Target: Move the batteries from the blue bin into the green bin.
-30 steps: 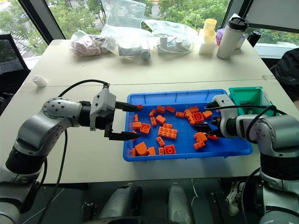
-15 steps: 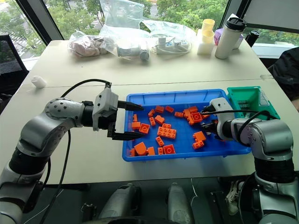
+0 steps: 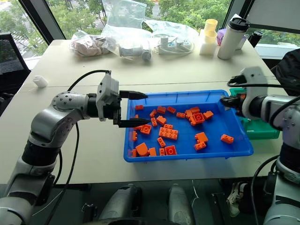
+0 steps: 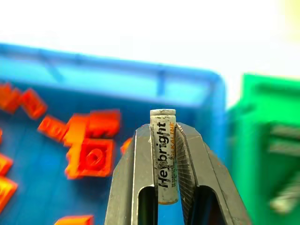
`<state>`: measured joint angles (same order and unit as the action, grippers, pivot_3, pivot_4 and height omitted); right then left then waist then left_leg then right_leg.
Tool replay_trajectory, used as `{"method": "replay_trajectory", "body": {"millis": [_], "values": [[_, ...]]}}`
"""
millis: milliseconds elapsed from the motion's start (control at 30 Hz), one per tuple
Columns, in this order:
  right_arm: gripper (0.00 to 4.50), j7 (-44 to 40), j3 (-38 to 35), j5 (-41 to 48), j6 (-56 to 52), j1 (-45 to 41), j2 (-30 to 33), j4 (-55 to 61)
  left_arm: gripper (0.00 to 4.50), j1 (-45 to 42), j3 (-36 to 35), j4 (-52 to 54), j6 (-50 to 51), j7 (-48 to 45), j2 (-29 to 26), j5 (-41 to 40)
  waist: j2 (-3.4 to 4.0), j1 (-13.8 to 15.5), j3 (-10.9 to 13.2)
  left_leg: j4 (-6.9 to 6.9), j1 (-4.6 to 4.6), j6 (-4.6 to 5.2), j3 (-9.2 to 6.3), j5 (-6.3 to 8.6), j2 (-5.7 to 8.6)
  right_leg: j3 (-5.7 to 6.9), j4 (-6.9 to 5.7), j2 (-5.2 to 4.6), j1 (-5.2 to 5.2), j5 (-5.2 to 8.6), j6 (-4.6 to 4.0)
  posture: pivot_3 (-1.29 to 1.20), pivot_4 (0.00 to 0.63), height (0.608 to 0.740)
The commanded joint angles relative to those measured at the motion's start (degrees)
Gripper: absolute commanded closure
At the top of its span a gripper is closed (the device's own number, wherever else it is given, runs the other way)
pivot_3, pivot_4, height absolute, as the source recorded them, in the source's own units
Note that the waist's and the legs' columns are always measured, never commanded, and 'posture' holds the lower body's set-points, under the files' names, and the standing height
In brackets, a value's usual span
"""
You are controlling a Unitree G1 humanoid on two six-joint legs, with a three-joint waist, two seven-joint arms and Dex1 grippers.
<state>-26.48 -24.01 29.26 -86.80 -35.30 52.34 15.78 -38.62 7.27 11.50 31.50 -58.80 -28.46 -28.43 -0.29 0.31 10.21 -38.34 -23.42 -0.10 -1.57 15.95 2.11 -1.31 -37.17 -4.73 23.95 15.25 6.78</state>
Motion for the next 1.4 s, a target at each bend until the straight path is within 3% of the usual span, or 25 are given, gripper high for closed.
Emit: {"method": "replay_trajectory", "body": {"millis": [33, 367, 600, 633, 667, 767, 867, 967, 1167, 1267, 1400], "values": [[4.5, -0.6, -2.4, -2.6, 5.7, 1.5, 4.4, -3.7, 0.0, -2.1, -0.6, -1.5, -2.6, -0.6, 1.6, -0.5, 0.0, 0.0, 0.0, 0.01, 0.0, 0.0, 0.01, 0.0, 0.0, -0.01, 0.0, 0.0, 0.01, 0.0, 0.0, 0.0, 0.15, 0.74], [4.5, -0.6, 0.3, -8.1, 21.1, 3.8, 5.7, -19.4, 0.0, -7.0, 2.3, -11.6, -8.9, -1.4, 6.6, 4.5, 0.03, -0.5, 0.0, 0.01, 0.03, 0.0, 0.07, -0.01, -0.01, -0.05, -0.04, 0.02, 0.02, 0.0, 0.0, 0.0, 0.15, 0.74], [0.89, -0.6, 3.1, -10.0, 25.7, 2.2, 5.9, -24.8, 0.0, -6.6, 2.8, -11.4, -8.5, -2.5, 5.7, 5.2, 0.03, -1.0, 0.0, 0.02, 0.03, -0.01, 0.06, -0.01, -0.02, -0.05, -0.04, 0.02, 0.03, 0.0, 0.0, 0.0, 0.15, 0.74], [0.89, -0.6, 3.1, -10.1, 26.0, 2.1, 5.9, -24.9, 0.0, -6.2, 2.7, -10.8, -8.3, -2.7, 5.4, 5.1, 0.03, -1.0, 0.0, 0.02, 0.03, -0.01, 0.06, -0.01, -0.02, -0.05, -0.04, 0.02, 0.03, 0.0, 0.0, 0.0, 0.15, 0.74], [0.2, -0.7, 3.2, -10.2, 26.5, 2.1, 6.0, -24.9, 0.0, -5.9, 2.6, -10.4, -8.1, -2.8, 5.1, 5.0, 0.03, -1.0, 0.0, 0.02, 0.02, -0.01, 0.06, -0.01, -0.03, -0.05, -0.04, 0.02, 0.03, 0.0, 0.0, 0.0, 0.15, 0.74], [0.2, -2.0, 2.7, -9.9, 29.6, 2.0, 5.9, -24.1, 0.0, -5.5, 2.0, -10.0, -7.8, -3.0, 4.4, 4.9, 0.03, -1.0, 0.0, 0.02, 0.02, -0.01, 0.06, -0.01, -0.03, -0.05, -0.04, 0.02, 0.03, 0.0, 0.0, 0.0, 0.15, 0.74], [0.2, -9.8, -1.0, -5.3, 35.4, 4.4, 6.3, -18.8, 0.0, -4.4, 0.3, -8.7, -6.6, -3.1, 1.2, 4.7, 0.05, -1.0, 0.0, 0.02, 0.02, -0.01, 0.06, -0.01, -0.02, -0.06, -0.03, 0.02, 0.04, 0.0, 0.0, 0.0, 0.15, 0.74], [0.2, -20.1, -6.7, -1.0, 37.2, 13.4, 8.8, -10.6, 0.0, -1.3, -1.2, -4.4, -3.7, -4.1, -5.1, 4.5, 0.05, -1.1, 0.0, 0.07, 0.01, -0.01, 0.02, -0.01, -0.07, -0.04, -0.04, 0.08, 0.06, 0.0, 0.0, 0.0, 0.15, 0.74], [0.2, -30.5, -21.9, 6.2, 32.4, 29.9, 8.7, -1.5, 0.0, 7.9, -8.8, 8.0, 5.6, -0.8, -13.8, -0.6, 0.03, -0.7, 0.0, -0.03, 0.06, 0.05, 0.03, 0.03, -0.02, -0.04, 0.04, -0.03, -0.14, 0.0, 0.01, 0.0, 0.15, 0.74], [0.2, -32.3, -25.6, 11.5, 29.0, 34.8, 6.3, 3.7, 0.0, 11.9, -12.6, 12.8, 10.7, 1.9, -16.1, -3.9, 0.02, -0.8, 0.0, -0.02, 0.2, 0.07, -0.03, 0.04, -0.08, -0.02, 0.05, 0.0, -0.31, 0.0, 0.01, 0.0, 0.15, 0.74], [0.2, -32.3, -24.5, 11.6, 32.8, 39.7, 2.5, 7.5, 0.0, 15.7, -15.5, 17.2, 15.7, 5.7, -16.5, -7.4, 0.0, -0.9, 0.0, 0.02, 0.67, 0.09, -0.03, 0.06, -0.07, -0.01, 0.11, 0.0, -0.77, 0.02, 0.02, 0.0, 0.15, 0.74]]}}
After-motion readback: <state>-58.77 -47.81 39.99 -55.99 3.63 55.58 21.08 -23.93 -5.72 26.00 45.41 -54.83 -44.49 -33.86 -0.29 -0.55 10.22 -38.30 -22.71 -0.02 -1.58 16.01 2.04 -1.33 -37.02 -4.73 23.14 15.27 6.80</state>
